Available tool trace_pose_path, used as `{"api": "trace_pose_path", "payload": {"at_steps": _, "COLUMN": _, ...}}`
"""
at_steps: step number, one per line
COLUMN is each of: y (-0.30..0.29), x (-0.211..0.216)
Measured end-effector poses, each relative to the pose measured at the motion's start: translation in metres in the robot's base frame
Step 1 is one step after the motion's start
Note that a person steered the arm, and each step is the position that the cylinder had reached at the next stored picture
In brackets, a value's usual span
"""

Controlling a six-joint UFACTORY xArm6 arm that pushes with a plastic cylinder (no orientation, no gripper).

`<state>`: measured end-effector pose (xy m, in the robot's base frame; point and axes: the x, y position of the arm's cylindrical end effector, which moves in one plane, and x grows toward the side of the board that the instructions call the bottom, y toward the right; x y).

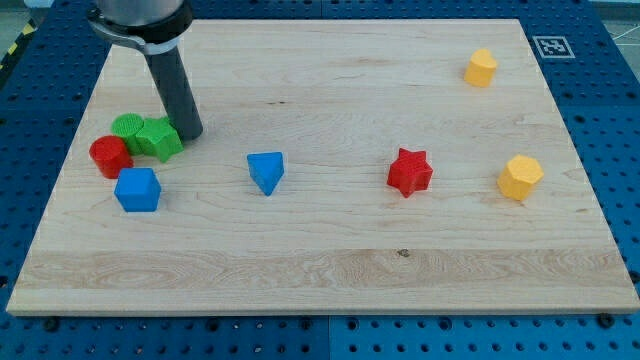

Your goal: Push the red star to the center

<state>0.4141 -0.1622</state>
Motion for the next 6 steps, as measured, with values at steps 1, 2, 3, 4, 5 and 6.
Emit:
{"api": "trace_pose_path", "payload": {"at_steps": 1, "y": 0.055, "x": 0.016}}
{"api": "trace_pose_path", "payload": {"at_steps": 2, "y": 0.133, "x": 0.031}}
{"api": "trace_pose_path", "payload": {"at_steps": 3, "y": 0.223, "x": 0.073}}
{"api": "trace_pose_path", "payload": {"at_steps": 4, "y": 0.273, "x": 0.088}}
{"api": "trace_pose_path", "payload": {"at_steps": 5, "y": 0.274, "x": 0.088}}
{"api": "trace_pose_path", "payload": {"at_steps": 6, "y": 0.277, "x": 0.091}}
